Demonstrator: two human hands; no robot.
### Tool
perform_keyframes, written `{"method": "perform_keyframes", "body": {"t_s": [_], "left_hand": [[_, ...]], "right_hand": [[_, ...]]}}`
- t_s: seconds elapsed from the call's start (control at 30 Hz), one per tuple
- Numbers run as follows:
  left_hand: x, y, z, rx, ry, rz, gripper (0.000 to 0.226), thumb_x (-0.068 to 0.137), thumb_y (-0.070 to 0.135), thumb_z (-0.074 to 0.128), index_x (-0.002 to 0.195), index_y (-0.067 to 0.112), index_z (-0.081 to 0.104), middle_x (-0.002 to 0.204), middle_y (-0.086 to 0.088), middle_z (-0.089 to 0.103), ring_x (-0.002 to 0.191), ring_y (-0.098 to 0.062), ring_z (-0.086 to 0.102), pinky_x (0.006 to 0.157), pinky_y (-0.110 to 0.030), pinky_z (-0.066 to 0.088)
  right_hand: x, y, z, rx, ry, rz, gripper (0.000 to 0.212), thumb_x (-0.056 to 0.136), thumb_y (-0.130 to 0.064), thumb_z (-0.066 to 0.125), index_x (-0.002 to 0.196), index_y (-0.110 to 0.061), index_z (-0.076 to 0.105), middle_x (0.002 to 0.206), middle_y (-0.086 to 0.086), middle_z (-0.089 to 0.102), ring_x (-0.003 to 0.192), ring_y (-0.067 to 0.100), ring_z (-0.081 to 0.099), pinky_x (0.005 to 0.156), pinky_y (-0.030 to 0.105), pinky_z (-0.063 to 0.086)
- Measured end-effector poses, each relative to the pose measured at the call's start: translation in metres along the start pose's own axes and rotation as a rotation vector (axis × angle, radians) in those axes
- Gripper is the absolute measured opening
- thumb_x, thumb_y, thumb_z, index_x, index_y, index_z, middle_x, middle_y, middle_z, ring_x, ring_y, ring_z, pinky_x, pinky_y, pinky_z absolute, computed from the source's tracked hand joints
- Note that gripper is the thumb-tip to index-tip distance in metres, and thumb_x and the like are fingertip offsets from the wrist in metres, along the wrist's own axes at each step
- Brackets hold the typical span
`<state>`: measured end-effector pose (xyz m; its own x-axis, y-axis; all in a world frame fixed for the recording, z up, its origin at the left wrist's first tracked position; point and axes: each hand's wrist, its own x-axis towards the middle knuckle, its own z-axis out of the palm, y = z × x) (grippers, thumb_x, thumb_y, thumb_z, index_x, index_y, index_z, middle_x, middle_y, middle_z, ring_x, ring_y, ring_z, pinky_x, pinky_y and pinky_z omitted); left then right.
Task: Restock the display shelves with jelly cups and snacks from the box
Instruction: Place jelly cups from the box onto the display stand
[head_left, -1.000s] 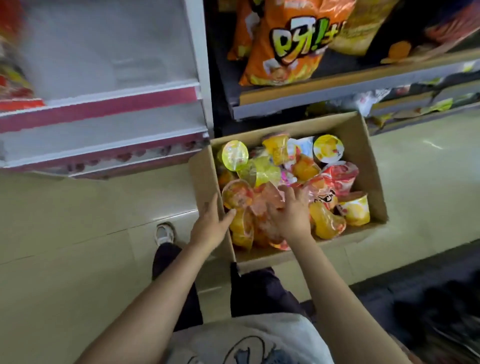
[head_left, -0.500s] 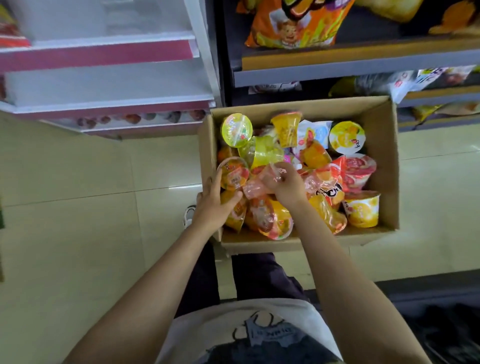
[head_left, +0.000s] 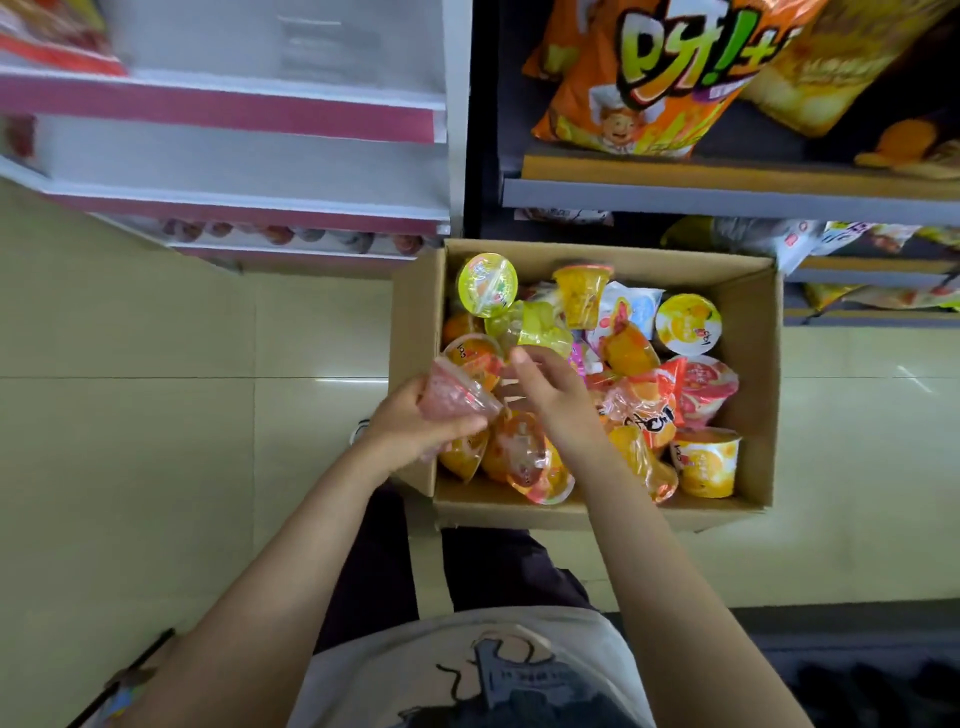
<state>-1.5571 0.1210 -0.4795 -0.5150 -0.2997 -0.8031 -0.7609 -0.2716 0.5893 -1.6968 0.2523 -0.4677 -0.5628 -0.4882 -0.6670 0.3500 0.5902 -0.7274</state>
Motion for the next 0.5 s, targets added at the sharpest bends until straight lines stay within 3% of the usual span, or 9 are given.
{"method": "perform_keyframes", "body": {"t_s": [0.07, 0.13, 0.2, 0.33, 0.4, 0.5], "left_hand": [[0.003, -0.011, -0.01, -0.083, 0.025, -0.023, 0.075, 0.057, 0.052, 0.089, 0.12, 0.024, 0.058, 0.093, 0.001, 0.072, 0.063, -0.007, 0.065, 0.049, -0.023, 0.047], [0.006, -0.016, -0.012, -0.16, 0.018, -0.006, 0.085, 0.051, 0.055, 0.087, 0.122, 0.023, 0.055, 0.098, -0.002, 0.071, 0.062, -0.008, 0.063, 0.046, -0.022, 0.044], [0.01, -0.015, -0.01, -0.192, 0.009, -0.005, 0.089, 0.05, 0.06, 0.086, 0.124, 0.024, 0.054, 0.104, -0.005, 0.071, 0.067, -0.011, 0.064, 0.046, -0.021, 0.044], [0.015, -0.01, -0.001, -0.243, 0.029, -0.002, 0.077, 0.063, 0.066, 0.081, 0.122, 0.022, 0.059, 0.104, -0.011, 0.072, 0.074, -0.017, 0.067, 0.052, -0.025, 0.048], [0.016, -0.008, 0.003, -0.242, 0.044, -0.003, 0.07, 0.066, 0.065, 0.073, 0.12, 0.023, 0.06, 0.104, -0.01, 0.073, 0.078, -0.021, 0.068, 0.064, -0.032, 0.053], [0.02, -0.01, 0.007, -0.232, 0.069, -0.029, 0.073, 0.065, 0.07, 0.07, 0.12, 0.022, 0.061, 0.101, -0.005, 0.074, 0.08, -0.018, 0.07, 0.064, -0.026, 0.054]], "right_hand": [[0.024, 0.012, -0.002, -0.011, 0.221, 0.117, 0.058, 0.088, -0.053, 0.067, 0.132, -0.02, 0.05, 0.124, 0.004, 0.062, 0.112, 0.022, 0.064, 0.096, 0.046, 0.054], [0.044, 0.021, -0.003, -0.121, 0.341, 0.169, 0.078, 0.085, -0.051, 0.072, 0.144, -0.017, 0.035, 0.144, 0.011, 0.043, 0.134, 0.03, 0.044, 0.107, 0.051, 0.043], [0.06, 0.025, -0.001, -0.233, 0.334, 0.151, 0.087, 0.082, -0.053, 0.074, 0.15, -0.021, 0.03, 0.151, 0.011, 0.033, 0.141, 0.032, 0.032, 0.111, 0.052, 0.038], [0.082, 0.035, 0.006, -0.497, 0.294, 0.094, 0.084, 0.074, -0.058, 0.077, 0.142, -0.025, 0.04, 0.148, 0.004, 0.036, 0.141, 0.027, 0.03, 0.111, 0.054, 0.033], [0.088, 0.035, 0.007, -0.619, 0.296, 0.102, 0.085, 0.069, -0.062, 0.078, 0.134, -0.023, 0.04, 0.142, -0.001, 0.042, 0.14, 0.023, 0.032, 0.113, 0.058, 0.024], [0.096, 0.026, 0.005, -0.723, 0.261, 0.116, 0.092, 0.067, -0.07, 0.075, 0.13, -0.015, 0.036, 0.134, 0.002, 0.049, 0.133, 0.025, 0.042, 0.114, 0.057, 0.021]]}}
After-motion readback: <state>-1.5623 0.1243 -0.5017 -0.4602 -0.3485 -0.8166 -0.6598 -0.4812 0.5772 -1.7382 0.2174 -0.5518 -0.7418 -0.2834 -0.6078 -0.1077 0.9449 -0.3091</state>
